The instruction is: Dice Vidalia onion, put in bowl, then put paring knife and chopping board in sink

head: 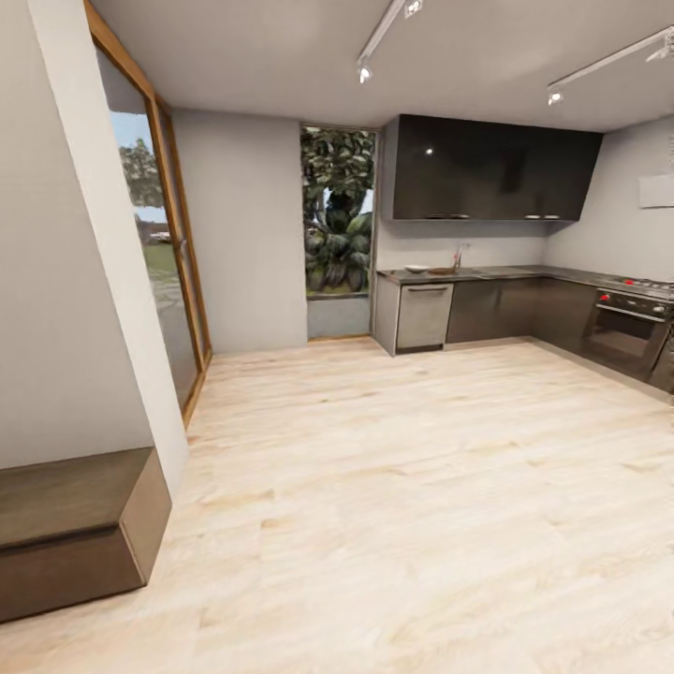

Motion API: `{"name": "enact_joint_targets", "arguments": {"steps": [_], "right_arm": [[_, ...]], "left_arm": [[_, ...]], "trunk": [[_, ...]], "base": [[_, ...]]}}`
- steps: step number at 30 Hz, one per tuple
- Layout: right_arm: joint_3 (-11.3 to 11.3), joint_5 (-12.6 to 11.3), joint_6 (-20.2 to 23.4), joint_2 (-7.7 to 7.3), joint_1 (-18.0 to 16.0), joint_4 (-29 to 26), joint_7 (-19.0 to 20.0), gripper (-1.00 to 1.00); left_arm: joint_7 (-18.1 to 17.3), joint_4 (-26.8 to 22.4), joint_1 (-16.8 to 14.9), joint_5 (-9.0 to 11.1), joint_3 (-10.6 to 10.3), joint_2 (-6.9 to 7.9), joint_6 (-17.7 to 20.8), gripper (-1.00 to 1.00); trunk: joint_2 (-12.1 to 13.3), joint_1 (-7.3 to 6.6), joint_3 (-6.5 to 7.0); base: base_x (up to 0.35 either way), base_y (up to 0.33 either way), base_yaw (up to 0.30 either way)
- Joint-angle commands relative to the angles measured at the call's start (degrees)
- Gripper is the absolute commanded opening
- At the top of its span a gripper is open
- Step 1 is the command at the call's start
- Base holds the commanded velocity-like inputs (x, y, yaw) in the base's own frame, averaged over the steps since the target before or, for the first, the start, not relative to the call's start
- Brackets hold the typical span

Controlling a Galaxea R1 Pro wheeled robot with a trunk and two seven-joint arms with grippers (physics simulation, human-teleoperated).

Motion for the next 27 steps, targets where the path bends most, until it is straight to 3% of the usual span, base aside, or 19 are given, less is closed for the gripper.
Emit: {"name": "enact_joint_targets", "arguments": {"steps": [1,16,27], "right_arm": [[0.07,0.0,-0.18,-0.01,-0.05,0.04,-0.03,1.0],[0.07,0.0,-0.18,-0.01,-0.05,0.05,-0.04,1.0],[0.07,0.0,-0.18,-0.01,-0.03,0.05,-0.04,1.0]], "left_arm": [[0.08,-0.05,0.01,0.08,0.02,0.0,-0.11,1.0],[0.08,-0.11,0.01,0.08,0.02,0.0,-0.11,1.0],[0.08,-0.13,0.01,0.08,0.02,0.0,-0.12,1.0]], "trunk": [[-0.03,0.03,-0.02],[-0.03,0.03,0.63],[-0.03,0.03,1.15]], "base": [[0.333,-0.094,-0.19],[0.333,-0.091,-0.213],[0.333,-0.006,-0.192]]}}
